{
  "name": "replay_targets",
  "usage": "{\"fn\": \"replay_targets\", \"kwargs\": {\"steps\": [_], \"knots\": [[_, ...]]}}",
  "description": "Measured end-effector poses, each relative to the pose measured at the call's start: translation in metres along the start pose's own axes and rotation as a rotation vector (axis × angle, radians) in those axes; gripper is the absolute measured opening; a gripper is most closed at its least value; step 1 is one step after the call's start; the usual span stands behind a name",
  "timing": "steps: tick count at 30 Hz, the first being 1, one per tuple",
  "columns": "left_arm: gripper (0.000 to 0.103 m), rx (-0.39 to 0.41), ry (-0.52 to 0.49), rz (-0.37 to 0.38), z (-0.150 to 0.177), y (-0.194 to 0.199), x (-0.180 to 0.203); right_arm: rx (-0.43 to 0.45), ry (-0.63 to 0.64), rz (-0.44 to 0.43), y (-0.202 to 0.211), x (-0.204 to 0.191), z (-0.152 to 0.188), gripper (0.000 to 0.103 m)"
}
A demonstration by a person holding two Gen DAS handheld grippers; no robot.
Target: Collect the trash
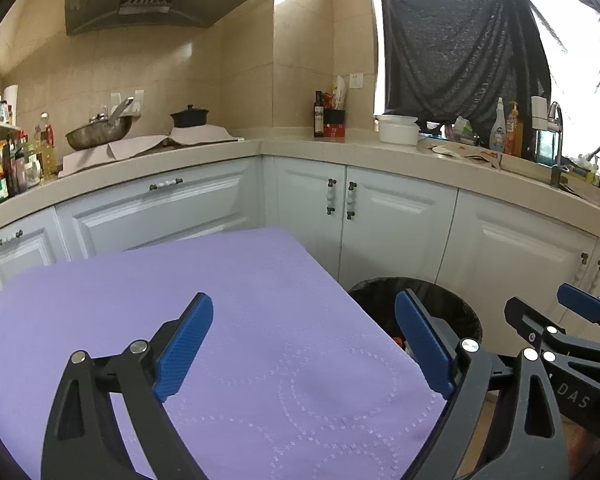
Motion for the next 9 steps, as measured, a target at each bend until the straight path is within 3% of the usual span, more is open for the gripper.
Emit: {"fn": "replay_targets", "kwargs": {"steps": [9], "knots": [[0.09,-0.02,0.011,-0.008,0.0017,-0.0027,-0.0073,-0.002,0.0,-0.004,-0.0022,-0.0014,0.0023,0.081]]}}
Point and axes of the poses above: each gripper's, at about its wrist camera, not at the fingertips, and y roughly against the way its jaws point, x to its right, z to its underside, the point moved 9 cm from there along -y, roughly the way its jaws point, and after that the axes turned 6 degrees about -x, right-handed, at the moved point
